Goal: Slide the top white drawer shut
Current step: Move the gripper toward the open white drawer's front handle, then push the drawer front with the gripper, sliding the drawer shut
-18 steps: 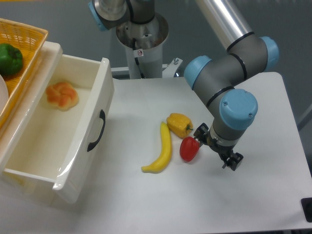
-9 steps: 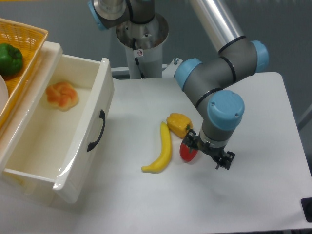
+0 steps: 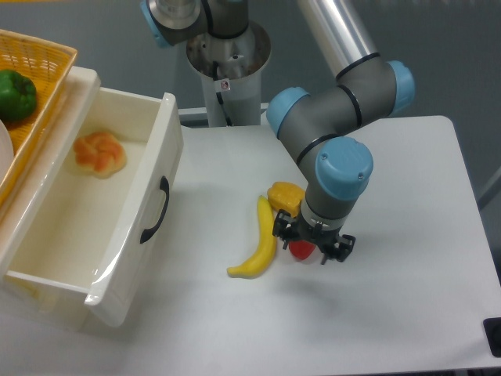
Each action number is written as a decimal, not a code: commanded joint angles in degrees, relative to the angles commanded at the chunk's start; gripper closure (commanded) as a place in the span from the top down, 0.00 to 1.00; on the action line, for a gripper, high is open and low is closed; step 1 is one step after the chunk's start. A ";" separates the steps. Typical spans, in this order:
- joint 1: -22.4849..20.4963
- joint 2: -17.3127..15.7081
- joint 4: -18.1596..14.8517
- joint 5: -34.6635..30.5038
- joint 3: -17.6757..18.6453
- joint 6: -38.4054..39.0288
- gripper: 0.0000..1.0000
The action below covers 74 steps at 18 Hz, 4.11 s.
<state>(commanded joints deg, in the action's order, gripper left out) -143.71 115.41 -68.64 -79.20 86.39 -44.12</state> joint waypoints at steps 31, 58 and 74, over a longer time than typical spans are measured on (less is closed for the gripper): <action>6.24 -7.48 -13.00 20.14 2.12 6.42 0.14; 9.05 -7.74 -19.69 21.37 2.38 5.80 0.14; 12.31 -8.62 -20.21 21.28 2.47 6.59 0.14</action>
<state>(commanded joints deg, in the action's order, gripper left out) -131.40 106.79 -88.86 -57.92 88.86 -37.53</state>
